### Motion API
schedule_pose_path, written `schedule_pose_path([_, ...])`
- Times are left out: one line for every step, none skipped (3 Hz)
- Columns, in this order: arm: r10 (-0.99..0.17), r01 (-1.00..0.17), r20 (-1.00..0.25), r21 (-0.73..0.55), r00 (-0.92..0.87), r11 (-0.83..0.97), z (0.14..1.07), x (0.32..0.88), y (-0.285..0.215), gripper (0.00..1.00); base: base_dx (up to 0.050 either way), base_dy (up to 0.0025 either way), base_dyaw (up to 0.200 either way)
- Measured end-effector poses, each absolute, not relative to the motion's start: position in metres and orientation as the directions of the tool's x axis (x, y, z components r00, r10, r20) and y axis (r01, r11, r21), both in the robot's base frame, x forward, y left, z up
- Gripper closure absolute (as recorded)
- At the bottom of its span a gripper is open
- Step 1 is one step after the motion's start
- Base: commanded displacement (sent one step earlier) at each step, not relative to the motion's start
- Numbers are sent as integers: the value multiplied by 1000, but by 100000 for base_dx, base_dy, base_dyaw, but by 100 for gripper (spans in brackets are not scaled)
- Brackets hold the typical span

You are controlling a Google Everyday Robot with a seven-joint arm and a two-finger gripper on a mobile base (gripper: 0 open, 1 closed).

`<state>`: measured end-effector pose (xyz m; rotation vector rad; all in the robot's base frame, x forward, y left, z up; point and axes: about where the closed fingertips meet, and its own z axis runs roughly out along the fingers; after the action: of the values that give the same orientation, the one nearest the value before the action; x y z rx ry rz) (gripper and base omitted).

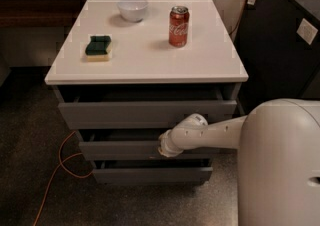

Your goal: Place coke can into middle drawer

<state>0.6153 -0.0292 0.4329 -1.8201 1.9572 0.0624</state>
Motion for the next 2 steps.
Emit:
schedule_pose_path([-933, -954, -360, -275, -15, 122, 433, 615, -29, 100, 0, 0, 0])
schedule_pose_path([-933, -959, -359, -263, -8, 109, 436, 610, -25, 100, 0, 0, 0])
